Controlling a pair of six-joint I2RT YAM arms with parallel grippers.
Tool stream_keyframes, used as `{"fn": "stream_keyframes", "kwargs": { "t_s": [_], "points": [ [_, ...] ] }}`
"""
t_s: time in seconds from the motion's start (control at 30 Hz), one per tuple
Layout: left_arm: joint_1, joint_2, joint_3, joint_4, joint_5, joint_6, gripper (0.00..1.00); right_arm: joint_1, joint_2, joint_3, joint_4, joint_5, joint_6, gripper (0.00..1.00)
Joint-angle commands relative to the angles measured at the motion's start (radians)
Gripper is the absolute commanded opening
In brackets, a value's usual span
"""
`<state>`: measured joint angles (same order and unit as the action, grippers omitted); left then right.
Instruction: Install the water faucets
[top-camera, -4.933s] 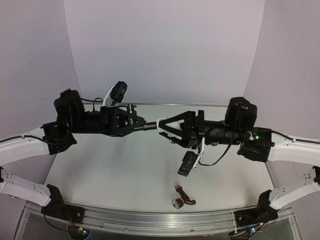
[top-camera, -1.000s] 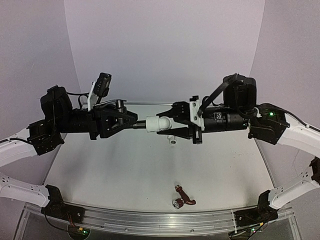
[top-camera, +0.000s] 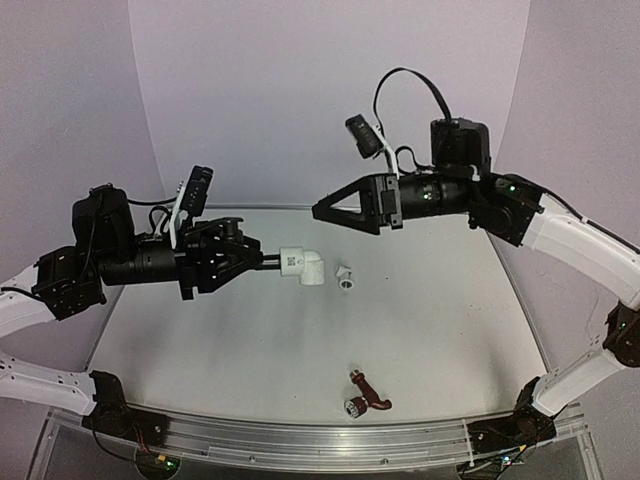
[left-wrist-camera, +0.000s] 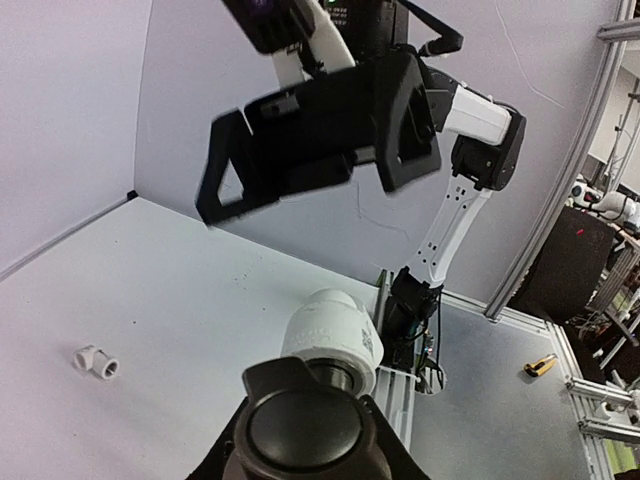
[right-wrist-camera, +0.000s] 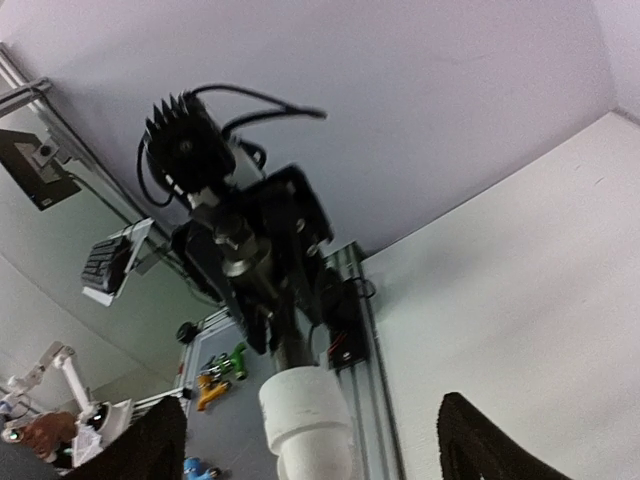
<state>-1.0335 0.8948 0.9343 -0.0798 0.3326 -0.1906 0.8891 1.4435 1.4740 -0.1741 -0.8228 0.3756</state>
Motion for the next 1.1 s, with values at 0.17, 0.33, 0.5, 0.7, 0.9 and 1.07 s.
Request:
{"fn": "stream_keyframes", "kwargs": {
  "t_s": [0.17,0.33,0.5,0.7,0.9,1.07],
  "points": [
    [-0.002,-0.035,-0.033,0.220,0.023,-0.332,0.00,-0.026,-0.142,0.046,-0.028,0.309,-0.907,0.96],
    [0.000,-0.024,-0.087,0.363,0.011,-0.514,0.00,0.028,-0.248,-0.136,0.006,0.396,-1.541,0.97],
    [0.014,-0.033,-0.117,0.412,-0.027,-0.620,0.00,0.046,-0.314,-0.327,0.212,0.436,-1.906,0.98],
    [0.021,0.021,-0.096,0.458,0.046,-0.718,0.00,0.130,-0.312,-0.424,0.344,0.449,-2.169,0.97],
    [0.021,0.069,-0.089,0.489,0.094,-0.752,0.00,0.199,-0.272,-0.439,0.441,0.447,-2.233,0.94],
    [0.021,0.076,-0.084,0.487,0.103,-0.752,0.00,0.207,-0.262,-0.426,0.398,0.394,-2.272,0.80]
  ]
}}
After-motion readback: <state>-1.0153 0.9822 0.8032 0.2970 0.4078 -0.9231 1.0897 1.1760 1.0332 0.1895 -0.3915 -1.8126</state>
